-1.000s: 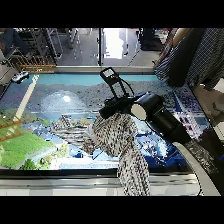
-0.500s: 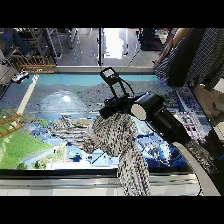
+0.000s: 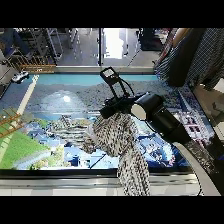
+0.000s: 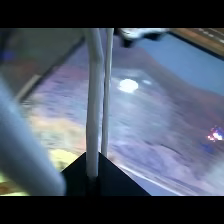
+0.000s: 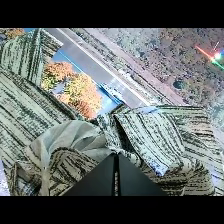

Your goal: Fold the clothes and pants, and hang the long-sleeved shirts on hangers.

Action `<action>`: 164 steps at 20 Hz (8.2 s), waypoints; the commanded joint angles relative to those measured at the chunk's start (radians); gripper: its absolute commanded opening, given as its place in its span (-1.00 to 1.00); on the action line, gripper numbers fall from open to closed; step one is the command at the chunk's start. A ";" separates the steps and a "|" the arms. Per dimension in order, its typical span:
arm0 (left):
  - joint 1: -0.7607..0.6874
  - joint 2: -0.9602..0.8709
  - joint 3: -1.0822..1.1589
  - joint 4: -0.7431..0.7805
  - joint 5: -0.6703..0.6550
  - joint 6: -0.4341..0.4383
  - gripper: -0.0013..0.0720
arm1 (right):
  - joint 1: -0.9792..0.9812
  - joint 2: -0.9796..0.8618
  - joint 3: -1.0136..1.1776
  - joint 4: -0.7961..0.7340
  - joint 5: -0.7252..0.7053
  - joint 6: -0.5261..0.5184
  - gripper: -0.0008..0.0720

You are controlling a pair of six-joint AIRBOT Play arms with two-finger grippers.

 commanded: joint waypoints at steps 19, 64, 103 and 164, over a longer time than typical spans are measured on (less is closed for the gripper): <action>-0.678 -0.259 -0.039 -0.367 -0.795 0.533 -0.91 | -0.238 0.012 0.247 -0.014 0.010 -0.562 -0.94; -0.684 -0.294 -0.037 -0.751 -0.936 0.896 -0.91 | 0.248 -0.011 0.247 0.303 0.379 -0.723 -0.93; -0.750 -0.348 -0.039 -1.071 -0.761 0.879 -0.25 | 0.017 -0.019 0.232 0.002 0.145 -0.705 -0.93; -0.682 -0.234 0.043 -0.795 -0.226 -0.070 -0.92 | 0.017 0.162 0.229 -0.323 0.400 -0.589 -0.94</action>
